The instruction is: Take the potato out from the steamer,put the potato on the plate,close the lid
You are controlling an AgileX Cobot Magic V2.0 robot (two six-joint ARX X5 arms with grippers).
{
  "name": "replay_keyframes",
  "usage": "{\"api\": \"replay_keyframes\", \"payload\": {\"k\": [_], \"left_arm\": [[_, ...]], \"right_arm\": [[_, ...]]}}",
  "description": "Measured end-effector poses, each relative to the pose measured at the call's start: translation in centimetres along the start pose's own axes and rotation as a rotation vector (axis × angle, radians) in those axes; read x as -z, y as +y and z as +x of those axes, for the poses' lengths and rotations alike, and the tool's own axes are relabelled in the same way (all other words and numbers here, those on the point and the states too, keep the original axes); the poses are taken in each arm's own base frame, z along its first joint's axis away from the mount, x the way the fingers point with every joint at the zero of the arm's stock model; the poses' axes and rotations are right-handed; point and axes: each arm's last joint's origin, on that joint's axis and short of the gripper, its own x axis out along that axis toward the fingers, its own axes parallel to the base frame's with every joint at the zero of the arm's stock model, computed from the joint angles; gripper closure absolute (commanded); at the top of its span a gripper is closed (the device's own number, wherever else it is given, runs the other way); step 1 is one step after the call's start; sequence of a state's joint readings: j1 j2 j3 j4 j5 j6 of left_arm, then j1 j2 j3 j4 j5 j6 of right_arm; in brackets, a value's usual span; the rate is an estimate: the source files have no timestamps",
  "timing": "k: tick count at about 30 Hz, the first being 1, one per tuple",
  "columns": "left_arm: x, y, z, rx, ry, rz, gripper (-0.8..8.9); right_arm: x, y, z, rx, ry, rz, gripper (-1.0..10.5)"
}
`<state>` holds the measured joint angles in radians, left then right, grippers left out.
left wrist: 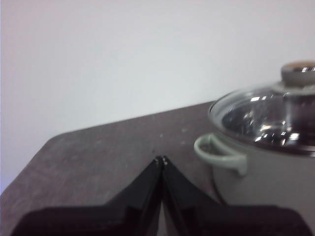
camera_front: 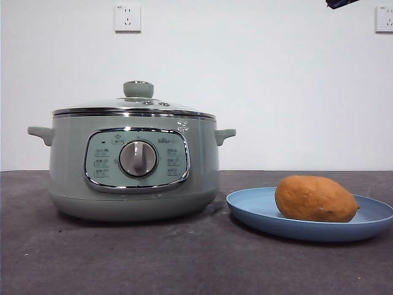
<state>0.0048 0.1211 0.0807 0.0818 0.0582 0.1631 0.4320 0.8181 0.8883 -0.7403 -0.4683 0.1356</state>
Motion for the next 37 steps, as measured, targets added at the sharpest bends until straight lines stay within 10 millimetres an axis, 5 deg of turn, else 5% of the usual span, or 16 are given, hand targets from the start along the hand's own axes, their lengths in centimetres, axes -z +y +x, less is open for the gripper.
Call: {"api": "replay_keyframes", "payload": {"k": [18,37], "left_arm": [[3.6,-0.6,-0.8,0.025,0.199,-0.018,8.17],[3.7,-0.6,-0.8,0.028,0.207,-0.019,8.17]], "right_arm": [[0.0,0.0,0.0,0.0,0.0,0.0,9.6],[0.0,0.0,0.0,0.0,0.0,0.0,9.6]]}}
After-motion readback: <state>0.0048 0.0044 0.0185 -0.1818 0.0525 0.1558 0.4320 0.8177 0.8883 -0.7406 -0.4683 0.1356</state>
